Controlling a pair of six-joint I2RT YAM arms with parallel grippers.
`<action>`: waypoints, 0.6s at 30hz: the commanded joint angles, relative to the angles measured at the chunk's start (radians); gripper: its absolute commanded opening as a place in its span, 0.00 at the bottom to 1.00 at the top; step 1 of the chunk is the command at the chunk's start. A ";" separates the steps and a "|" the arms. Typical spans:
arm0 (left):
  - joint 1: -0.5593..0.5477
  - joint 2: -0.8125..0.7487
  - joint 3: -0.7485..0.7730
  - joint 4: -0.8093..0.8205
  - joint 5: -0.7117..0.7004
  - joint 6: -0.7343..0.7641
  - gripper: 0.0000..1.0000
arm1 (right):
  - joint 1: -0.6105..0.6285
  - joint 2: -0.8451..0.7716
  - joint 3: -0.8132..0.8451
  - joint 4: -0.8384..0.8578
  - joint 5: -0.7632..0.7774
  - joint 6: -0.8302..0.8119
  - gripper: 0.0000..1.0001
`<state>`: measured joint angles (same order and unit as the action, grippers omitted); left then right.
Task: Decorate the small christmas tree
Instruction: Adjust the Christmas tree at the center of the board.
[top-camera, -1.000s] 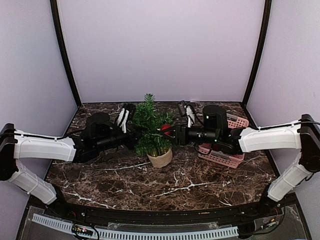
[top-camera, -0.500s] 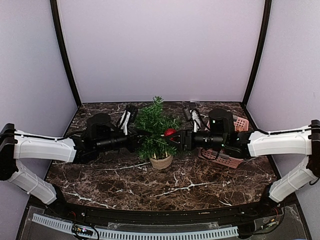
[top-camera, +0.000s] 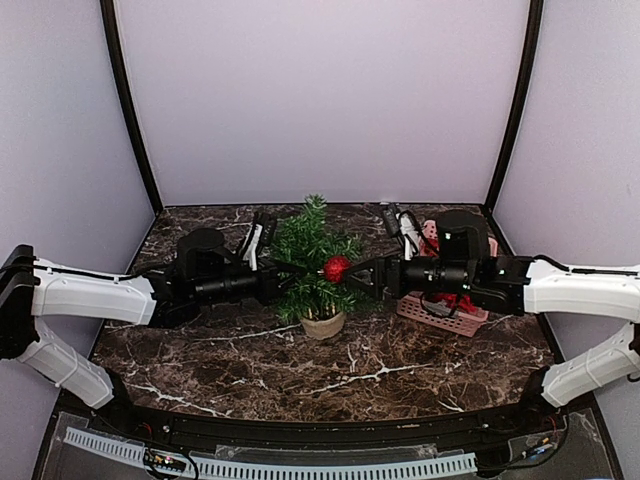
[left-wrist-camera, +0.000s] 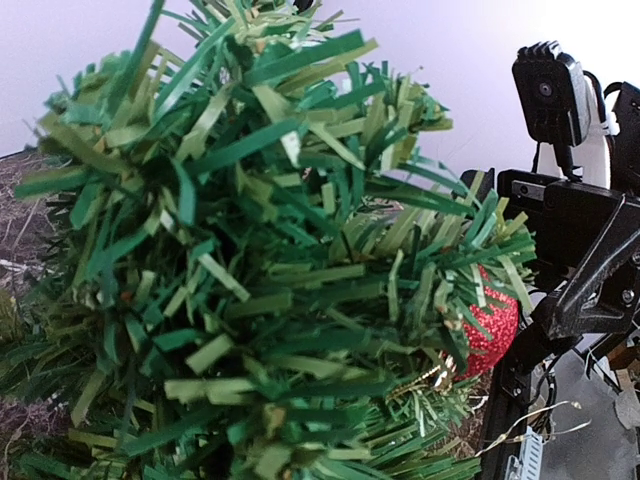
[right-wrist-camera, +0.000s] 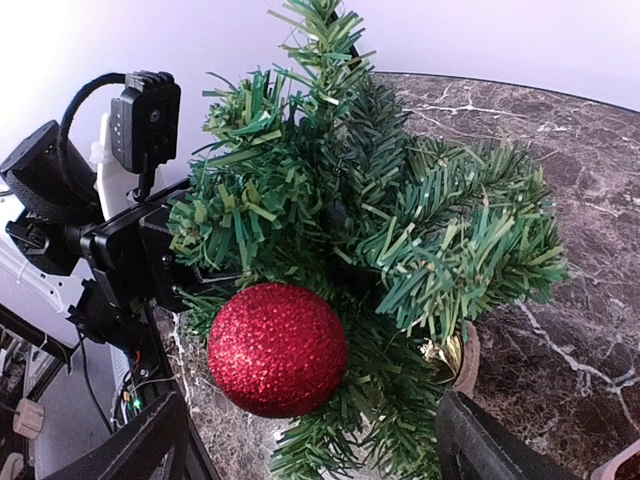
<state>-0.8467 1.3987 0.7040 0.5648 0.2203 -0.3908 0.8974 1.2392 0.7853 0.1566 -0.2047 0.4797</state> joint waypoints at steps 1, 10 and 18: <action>-0.004 -0.002 0.016 0.017 0.013 -0.007 0.00 | 0.008 0.001 0.086 -0.089 0.029 -0.092 0.84; -0.007 -0.004 0.027 -0.002 0.013 0.005 0.00 | 0.011 0.097 0.242 -0.225 -0.070 -0.219 0.69; -0.008 -0.002 0.037 -0.013 0.014 0.010 0.00 | 0.047 0.152 0.280 -0.273 -0.082 -0.255 0.69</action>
<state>-0.8474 1.4006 0.7136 0.5621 0.2272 -0.3954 0.9287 1.3788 1.0409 -0.0887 -0.2764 0.2611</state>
